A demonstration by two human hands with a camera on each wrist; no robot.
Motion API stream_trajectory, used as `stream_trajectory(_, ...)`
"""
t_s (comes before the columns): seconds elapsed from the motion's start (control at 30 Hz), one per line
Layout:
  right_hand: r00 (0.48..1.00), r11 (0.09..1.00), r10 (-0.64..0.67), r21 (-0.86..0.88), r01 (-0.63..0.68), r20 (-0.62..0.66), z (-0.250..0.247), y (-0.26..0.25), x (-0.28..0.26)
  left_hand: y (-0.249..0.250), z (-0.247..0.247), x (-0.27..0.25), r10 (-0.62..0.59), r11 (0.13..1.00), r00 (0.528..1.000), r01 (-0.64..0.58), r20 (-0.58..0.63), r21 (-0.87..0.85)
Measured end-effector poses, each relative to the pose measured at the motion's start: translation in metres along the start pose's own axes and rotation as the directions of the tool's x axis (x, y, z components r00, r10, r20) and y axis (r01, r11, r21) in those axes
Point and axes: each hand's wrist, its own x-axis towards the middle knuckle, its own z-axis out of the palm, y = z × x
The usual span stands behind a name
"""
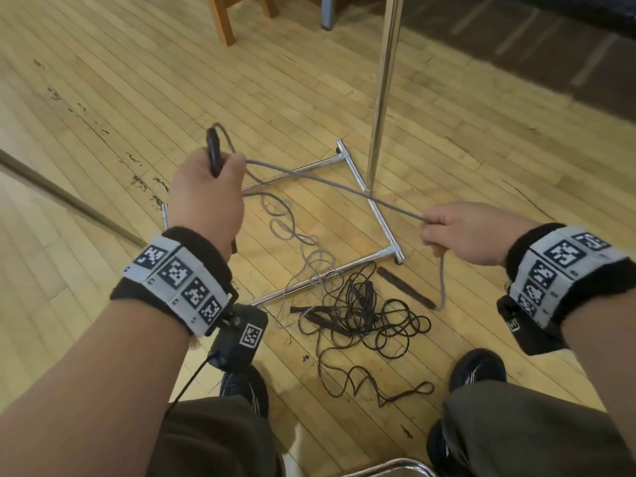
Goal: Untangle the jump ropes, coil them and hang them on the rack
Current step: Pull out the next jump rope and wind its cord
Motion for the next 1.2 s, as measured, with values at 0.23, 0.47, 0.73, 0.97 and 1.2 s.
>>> stream_trajectory(0.23,0.999,0.983,-0.029,0.179,0.033,-0.026,0.004,-0.016,0.002,-0.004,0.008,-0.013,0.080,0.982,0.974,-0.114,0.212,0.153)
stream_trajectory(0.47,0.970,0.920,-0.243,0.322,0.224,0.019,0.012,-0.054,-0.010,0.005,0.028,-0.041,0.144,0.983,0.669,-0.184,0.729,-0.025)
stream_trajectory(0.73,0.963,0.903,-0.268,0.345,0.255,-0.009,0.012,-0.047,-0.012,0.007,0.028,-0.033,0.175,0.977,0.788,-0.212,0.590,-0.007)
stream_trajectory(0.97,0.988,0.966,-0.143,0.225,0.127,0.054,0.015,-0.033,-0.008,-0.003,0.013,-0.009,0.078,0.997,0.983,-0.078,0.163,-0.007)
stream_trajectory(1.2,0.997,0.749,-0.076,0.660,0.048,0.013,0.016,-0.050,-0.010,-0.003,0.026,-0.026,0.069,0.985,0.876,-0.135,0.477,0.105)
